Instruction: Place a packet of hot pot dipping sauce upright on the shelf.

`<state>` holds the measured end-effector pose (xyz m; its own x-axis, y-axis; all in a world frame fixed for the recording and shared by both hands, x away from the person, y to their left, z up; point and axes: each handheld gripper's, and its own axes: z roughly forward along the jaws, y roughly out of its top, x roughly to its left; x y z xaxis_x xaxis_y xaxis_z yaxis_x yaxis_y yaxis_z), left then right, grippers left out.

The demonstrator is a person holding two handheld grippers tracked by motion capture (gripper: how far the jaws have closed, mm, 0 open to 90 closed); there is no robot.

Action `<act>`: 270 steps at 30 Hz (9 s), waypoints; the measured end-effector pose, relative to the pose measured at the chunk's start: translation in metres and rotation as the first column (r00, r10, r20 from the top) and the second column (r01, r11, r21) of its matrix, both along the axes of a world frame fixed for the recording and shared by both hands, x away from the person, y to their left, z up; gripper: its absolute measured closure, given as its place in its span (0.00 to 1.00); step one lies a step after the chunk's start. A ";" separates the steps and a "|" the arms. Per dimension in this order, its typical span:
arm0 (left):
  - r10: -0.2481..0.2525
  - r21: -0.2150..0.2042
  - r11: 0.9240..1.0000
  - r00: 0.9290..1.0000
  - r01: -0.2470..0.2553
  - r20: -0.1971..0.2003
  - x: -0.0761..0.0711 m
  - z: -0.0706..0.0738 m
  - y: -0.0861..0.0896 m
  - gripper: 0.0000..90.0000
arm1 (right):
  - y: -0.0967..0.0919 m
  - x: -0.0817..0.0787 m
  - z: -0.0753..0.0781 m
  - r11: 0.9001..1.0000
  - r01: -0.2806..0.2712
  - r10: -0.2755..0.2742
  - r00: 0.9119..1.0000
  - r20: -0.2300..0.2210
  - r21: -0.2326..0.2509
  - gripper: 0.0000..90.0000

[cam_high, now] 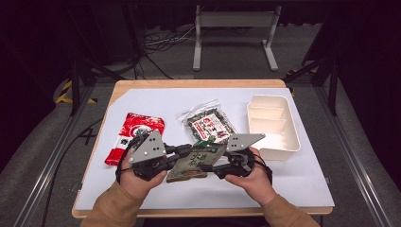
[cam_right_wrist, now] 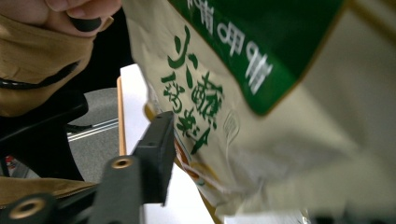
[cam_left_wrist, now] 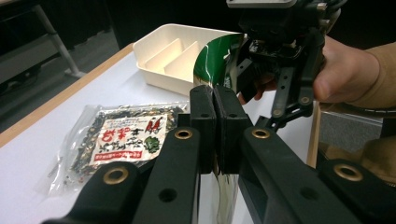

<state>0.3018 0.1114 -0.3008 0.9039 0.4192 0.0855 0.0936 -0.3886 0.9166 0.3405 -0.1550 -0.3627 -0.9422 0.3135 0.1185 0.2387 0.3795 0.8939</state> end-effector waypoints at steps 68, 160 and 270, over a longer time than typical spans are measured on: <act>0.189 -0.030 0.980 0.971 -0.195 -0.150 0.059 -0.058 0.042 0.27 | -0.104 0.067 0.097 0.927 0.183 -0.143 0.979 0.142 -0.326 0.99; 0.195 0.000 0.980 0.969 -0.197 -0.152 0.070 -0.076 0.054 0.27 | -0.212 0.187 0.046 0.900 0.372 -0.306 0.910 0.278 -0.227 0.98; 0.318 0.159 0.942 0.935 -0.294 -0.158 0.098 -0.055 0.087 0.27 | -0.134 0.021 0.029 0.928 0.364 -0.351 0.927 0.134 -0.084 0.41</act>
<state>0.3994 0.1989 -0.3560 0.7386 0.6742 0.0067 0.3850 -0.4299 0.8167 0.3618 -0.2889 -0.3335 -0.7702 0.6369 -0.0356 0.2744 0.3812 0.8828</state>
